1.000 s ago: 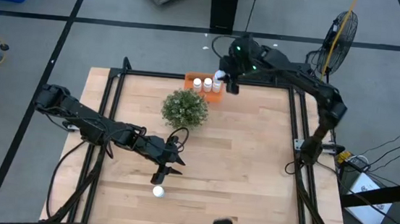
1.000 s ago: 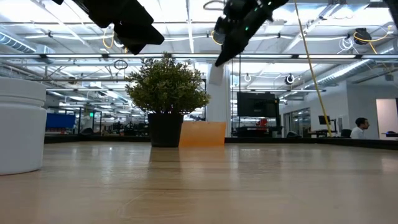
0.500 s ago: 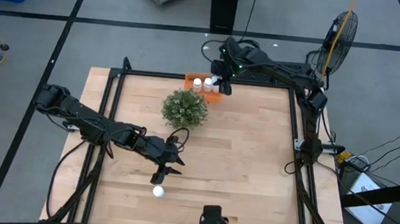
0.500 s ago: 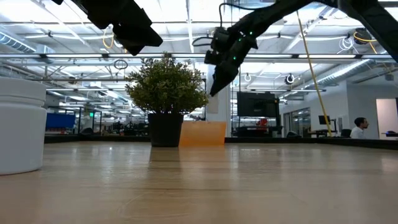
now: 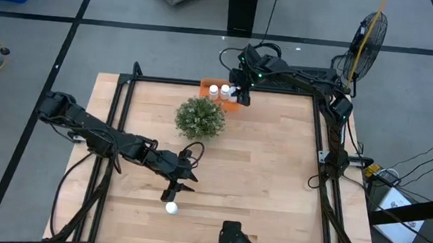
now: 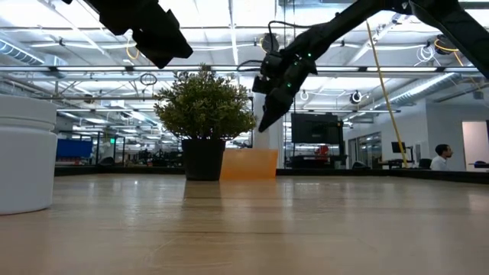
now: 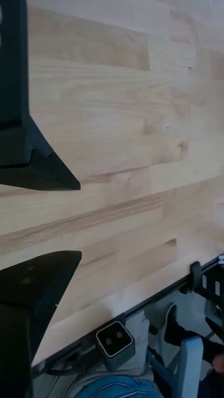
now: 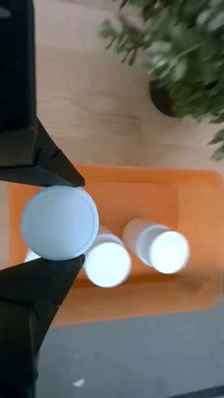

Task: Pick and place pill bottles into a basket
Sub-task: Put the white pill bottle into the orange bin

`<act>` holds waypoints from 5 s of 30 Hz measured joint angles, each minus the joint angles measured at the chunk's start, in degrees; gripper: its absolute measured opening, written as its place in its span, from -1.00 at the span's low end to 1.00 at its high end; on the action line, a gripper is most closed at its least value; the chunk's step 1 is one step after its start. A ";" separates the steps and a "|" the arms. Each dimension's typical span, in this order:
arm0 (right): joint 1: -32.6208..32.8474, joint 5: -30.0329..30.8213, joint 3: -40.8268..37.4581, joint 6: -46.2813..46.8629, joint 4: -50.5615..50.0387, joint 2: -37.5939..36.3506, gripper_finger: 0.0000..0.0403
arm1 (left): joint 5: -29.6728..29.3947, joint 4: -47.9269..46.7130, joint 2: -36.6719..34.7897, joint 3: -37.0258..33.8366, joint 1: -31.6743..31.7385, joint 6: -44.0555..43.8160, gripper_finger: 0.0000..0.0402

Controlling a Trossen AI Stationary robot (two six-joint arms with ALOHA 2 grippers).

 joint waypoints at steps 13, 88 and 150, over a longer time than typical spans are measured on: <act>-0.36 0.04 -9.18 0.03 6.19 0.02 -0.26 | -0.02 0.15 0.00 0.00 0.04 -0.21 -0.14; 18.74 9.18 -12.49 26.02 -8.22 -26.21 0.32 | -5.71 -46.62 17.33 22.84 -18.36 -1.12 0.56; 18.00 15.13 -21.69 19.98 -7.12 -26.14 0.25 | -8.53 -75.96 16.83 61.62 14.67 22.51 -0.21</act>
